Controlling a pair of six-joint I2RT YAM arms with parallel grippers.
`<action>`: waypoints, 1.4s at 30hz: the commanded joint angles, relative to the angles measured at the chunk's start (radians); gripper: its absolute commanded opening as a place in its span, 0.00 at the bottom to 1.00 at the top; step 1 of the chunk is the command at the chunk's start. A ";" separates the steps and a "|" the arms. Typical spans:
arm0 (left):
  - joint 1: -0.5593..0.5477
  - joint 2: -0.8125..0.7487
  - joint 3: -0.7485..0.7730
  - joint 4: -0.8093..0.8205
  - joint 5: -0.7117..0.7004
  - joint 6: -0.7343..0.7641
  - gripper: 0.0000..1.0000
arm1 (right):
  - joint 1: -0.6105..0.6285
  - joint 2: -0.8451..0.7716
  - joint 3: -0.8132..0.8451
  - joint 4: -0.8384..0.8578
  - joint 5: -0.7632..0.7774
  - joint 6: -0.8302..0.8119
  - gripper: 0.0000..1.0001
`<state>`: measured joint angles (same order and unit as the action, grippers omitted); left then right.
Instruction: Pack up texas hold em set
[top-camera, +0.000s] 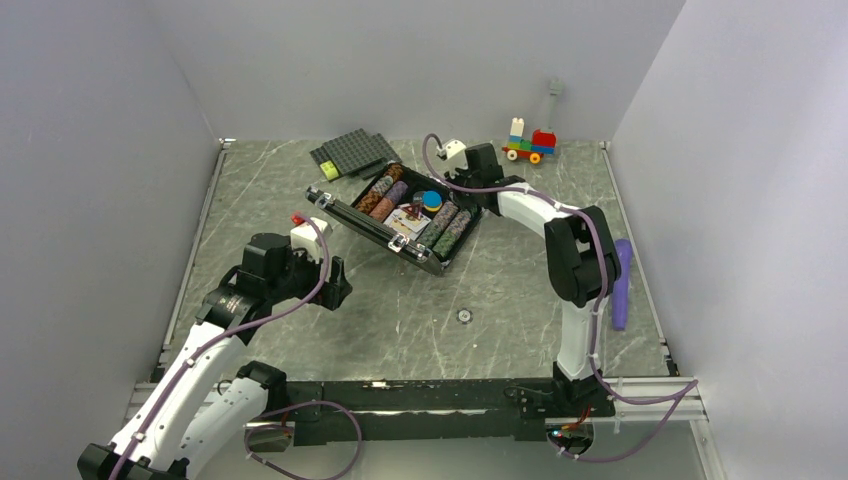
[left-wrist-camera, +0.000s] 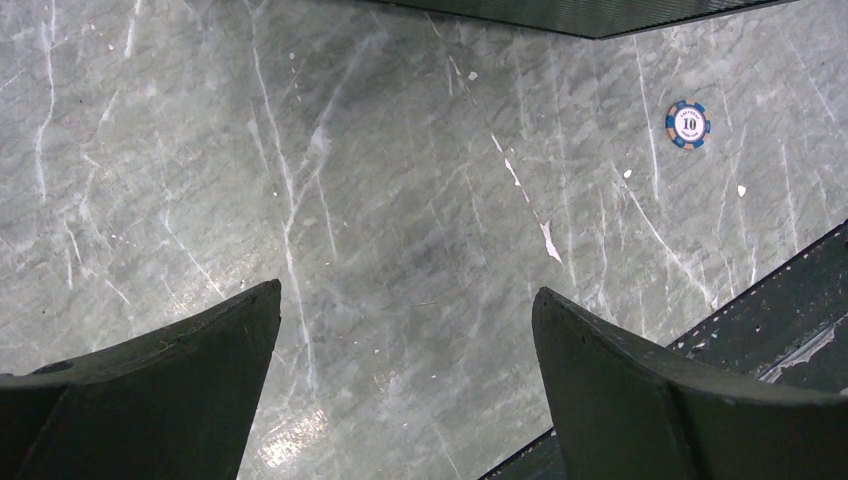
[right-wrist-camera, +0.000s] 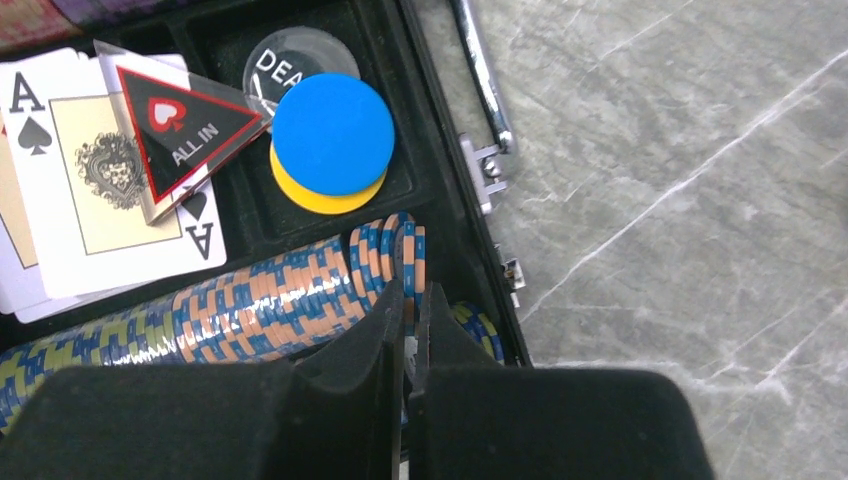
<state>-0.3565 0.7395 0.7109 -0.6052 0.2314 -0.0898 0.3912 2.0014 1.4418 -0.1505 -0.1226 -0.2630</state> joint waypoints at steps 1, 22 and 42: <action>0.005 0.000 0.002 0.031 0.020 0.013 0.99 | -0.004 0.011 0.042 -0.011 -0.040 -0.022 0.03; 0.005 0.004 0.002 0.031 0.020 0.013 0.99 | -0.004 -0.011 0.027 -0.006 -0.091 -0.019 0.37; -0.012 -0.139 -0.035 0.065 -0.082 -0.131 0.96 | 0.047 -0.551 -0.407 -0.172 0.078 0.398 0.64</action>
<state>-0.3569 0.6277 0.6994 -0.5884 0.1677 -0.1257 0.4088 1.5536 1.1522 -0.2119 -0.0803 -0.0158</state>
